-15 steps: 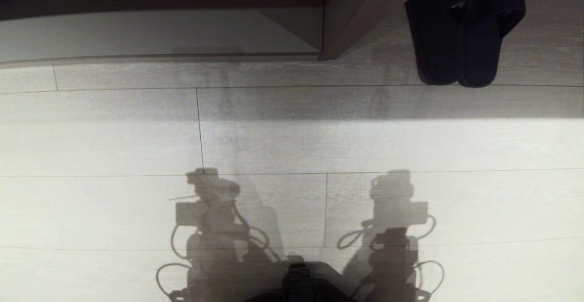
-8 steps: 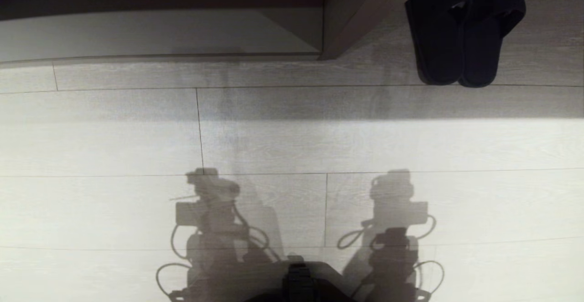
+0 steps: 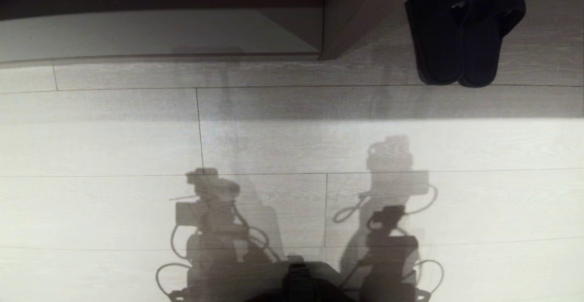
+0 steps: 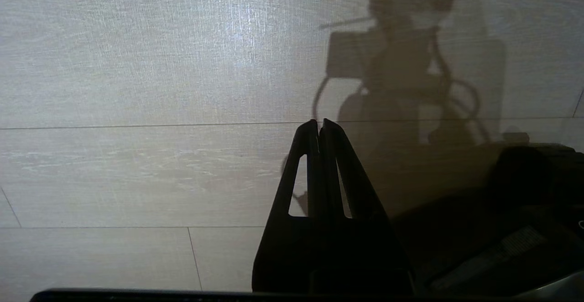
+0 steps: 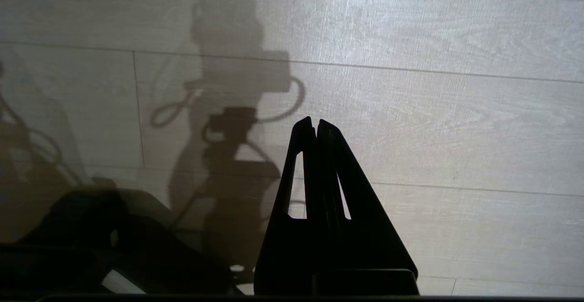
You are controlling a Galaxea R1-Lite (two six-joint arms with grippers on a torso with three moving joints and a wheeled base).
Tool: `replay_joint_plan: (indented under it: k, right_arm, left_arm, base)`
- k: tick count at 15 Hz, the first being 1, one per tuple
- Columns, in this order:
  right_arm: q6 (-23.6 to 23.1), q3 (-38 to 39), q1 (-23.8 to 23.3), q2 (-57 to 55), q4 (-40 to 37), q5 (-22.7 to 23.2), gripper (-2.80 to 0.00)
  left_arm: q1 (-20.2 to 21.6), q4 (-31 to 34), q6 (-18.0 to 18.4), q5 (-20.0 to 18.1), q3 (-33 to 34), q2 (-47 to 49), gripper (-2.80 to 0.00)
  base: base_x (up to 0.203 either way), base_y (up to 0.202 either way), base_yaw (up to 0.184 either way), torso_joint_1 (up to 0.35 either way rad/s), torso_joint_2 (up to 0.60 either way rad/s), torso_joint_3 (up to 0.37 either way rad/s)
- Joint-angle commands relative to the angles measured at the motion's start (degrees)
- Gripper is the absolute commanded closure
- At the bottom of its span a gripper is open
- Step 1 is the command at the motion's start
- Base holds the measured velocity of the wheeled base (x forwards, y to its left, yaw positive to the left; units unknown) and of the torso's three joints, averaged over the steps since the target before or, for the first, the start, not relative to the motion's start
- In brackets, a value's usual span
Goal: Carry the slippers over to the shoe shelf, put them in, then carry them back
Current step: Pick up the slippers on the floor
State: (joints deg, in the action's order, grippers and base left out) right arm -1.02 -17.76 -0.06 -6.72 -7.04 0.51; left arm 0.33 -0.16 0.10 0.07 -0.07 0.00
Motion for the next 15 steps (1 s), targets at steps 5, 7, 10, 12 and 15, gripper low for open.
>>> replay_joint_plan:
  k: [5,7,10,12,15]
  right_arm:
    - [0.31,-12.13,0.24,-25.22,7.55,-0.28,0.0]
    - [0.34,-12.34,0.17,-30.91,16.13,-0.32,0.0]
    - [-0.1,-12.03,0.01,-42.31,19.65,-1.26,0.0]
    - [-0.01,-11.51,-0.02,-49.66,22.48,-3.58,0.0]
    - [0.07,-9.39,-0.03,-56.45,29.95,-5.26,0.0]
  left_arm:
    - [0.02,-0.02,-0.01,0.01,-0.01,0.0,0.0]
    - [0.02,-0.02,-0.01,0.01,-0.01,0.0,0.0]
    - [0.02,-0.02,-0.01,0.01,-0.01,0.0,0.0]
    - [0.02,-0.02,-0.01,0.01,0.01,0.0,0.0]
    - [0.02,-0.02,-0.01,0.01,-0.01,0.0,0.0]
  base:
    - [0.0,0.0,0.0,0.0,0.0,0.0]
    - [0.0,0.0,0.0,0.0,0.0,0.0]
    - [0.0,0.0,0.0,0.0,0.0,0.0]
    - [0.0,0.0,0.0,0.0,0.0,0.0]
    - [0.0,0.0,0.0,0.0,0.0,0.0]
